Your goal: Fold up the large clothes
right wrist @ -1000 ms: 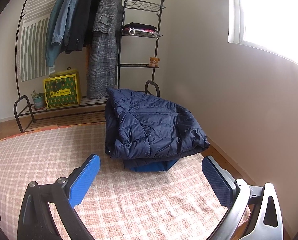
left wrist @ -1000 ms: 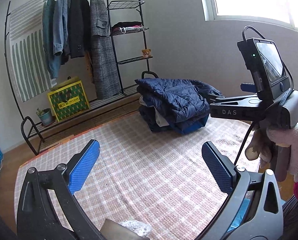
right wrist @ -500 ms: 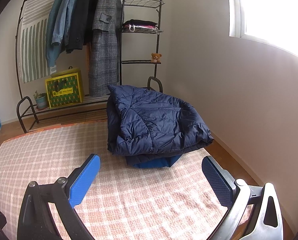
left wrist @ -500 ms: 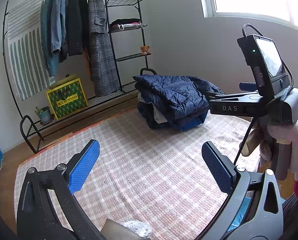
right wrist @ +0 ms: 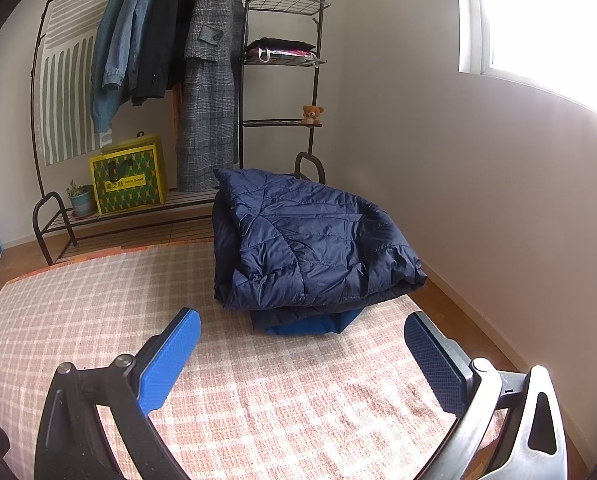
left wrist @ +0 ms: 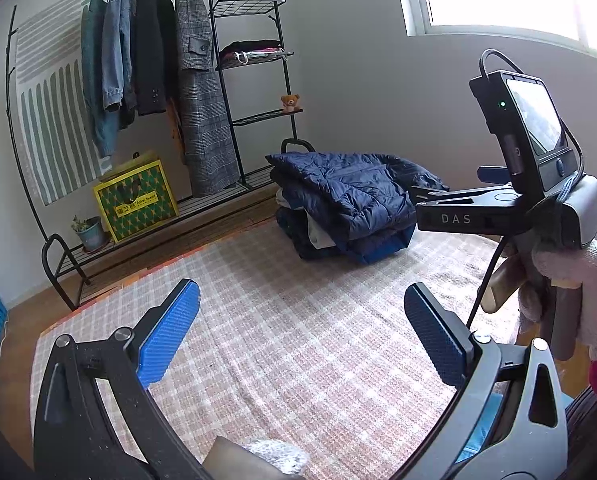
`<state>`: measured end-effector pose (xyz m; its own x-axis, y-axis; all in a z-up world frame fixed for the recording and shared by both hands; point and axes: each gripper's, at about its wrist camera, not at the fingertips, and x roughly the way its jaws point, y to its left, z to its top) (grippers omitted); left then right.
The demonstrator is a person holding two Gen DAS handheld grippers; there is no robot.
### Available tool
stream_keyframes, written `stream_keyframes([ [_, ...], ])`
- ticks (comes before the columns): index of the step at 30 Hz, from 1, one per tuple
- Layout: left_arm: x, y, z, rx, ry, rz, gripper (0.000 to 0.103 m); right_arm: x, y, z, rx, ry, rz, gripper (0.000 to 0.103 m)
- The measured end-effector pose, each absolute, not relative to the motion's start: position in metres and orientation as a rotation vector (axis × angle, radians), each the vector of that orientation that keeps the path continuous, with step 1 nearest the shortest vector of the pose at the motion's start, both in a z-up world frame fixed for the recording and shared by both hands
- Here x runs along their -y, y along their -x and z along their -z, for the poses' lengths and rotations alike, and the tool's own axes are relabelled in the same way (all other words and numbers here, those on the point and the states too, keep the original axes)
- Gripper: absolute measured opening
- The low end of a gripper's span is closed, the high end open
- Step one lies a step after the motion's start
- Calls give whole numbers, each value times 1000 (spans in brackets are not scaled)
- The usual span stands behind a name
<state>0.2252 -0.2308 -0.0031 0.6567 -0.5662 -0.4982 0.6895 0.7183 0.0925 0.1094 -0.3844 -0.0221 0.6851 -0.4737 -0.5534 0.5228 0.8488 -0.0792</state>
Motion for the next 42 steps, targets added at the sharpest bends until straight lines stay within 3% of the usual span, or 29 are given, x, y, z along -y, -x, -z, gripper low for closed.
stream_keyframes([
  [42, 216, -225, 0, -445, -291, 703, 103, 382, -110, 26, -612, -67, 548, 103],
])
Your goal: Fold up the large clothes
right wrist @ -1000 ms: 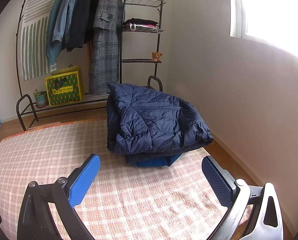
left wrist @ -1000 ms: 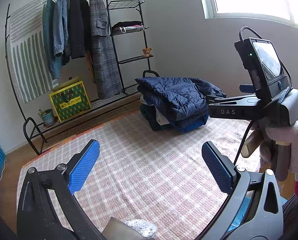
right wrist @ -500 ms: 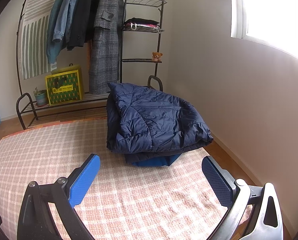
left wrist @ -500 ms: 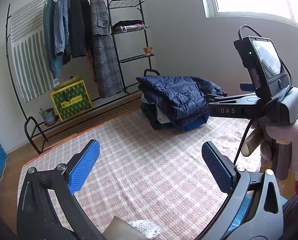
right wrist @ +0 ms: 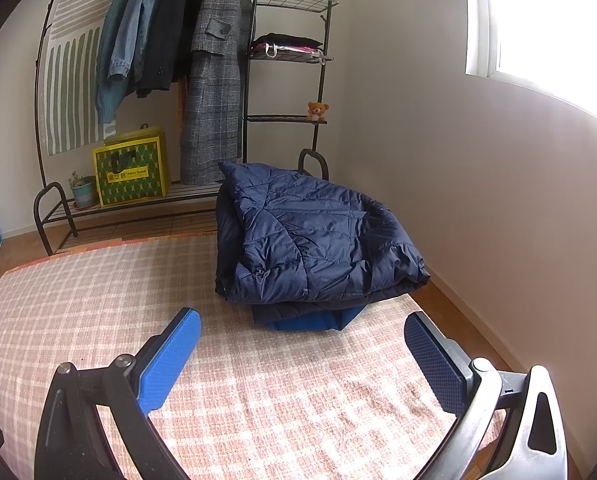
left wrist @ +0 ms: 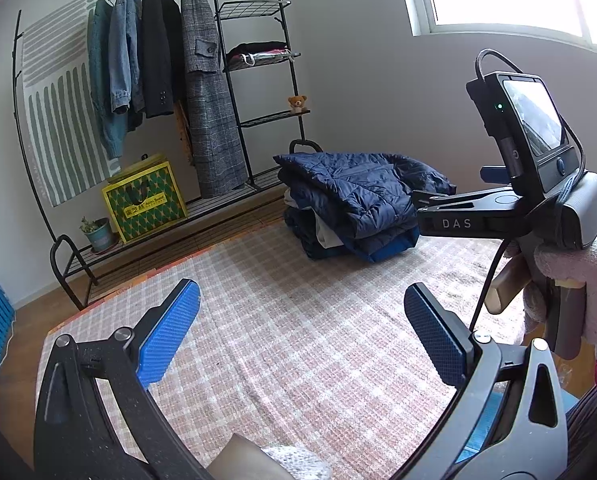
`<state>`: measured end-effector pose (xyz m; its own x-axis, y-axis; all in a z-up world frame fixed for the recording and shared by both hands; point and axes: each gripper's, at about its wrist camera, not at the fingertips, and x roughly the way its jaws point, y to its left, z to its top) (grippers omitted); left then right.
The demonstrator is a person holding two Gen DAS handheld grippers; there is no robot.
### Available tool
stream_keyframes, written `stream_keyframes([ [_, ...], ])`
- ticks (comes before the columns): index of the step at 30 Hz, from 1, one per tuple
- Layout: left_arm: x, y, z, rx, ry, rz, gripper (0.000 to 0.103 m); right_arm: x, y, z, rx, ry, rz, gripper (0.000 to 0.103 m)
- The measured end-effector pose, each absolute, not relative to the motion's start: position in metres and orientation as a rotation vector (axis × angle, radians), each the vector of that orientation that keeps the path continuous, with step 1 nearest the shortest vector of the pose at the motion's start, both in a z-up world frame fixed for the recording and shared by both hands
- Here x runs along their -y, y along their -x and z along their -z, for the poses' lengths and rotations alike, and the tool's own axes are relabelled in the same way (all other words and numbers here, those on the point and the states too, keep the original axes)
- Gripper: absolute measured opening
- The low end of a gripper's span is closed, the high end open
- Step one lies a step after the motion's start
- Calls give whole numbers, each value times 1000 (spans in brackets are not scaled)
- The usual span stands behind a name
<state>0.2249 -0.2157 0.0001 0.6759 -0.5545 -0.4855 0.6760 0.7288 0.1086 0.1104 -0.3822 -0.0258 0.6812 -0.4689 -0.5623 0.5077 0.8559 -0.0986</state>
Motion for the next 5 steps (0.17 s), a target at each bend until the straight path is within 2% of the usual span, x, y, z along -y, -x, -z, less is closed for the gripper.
stream_keyframes([
  [5, 215, -222, 0, -421, -298, 689, 103, 383, -111, 26, -611, -71, 549, 103],
])
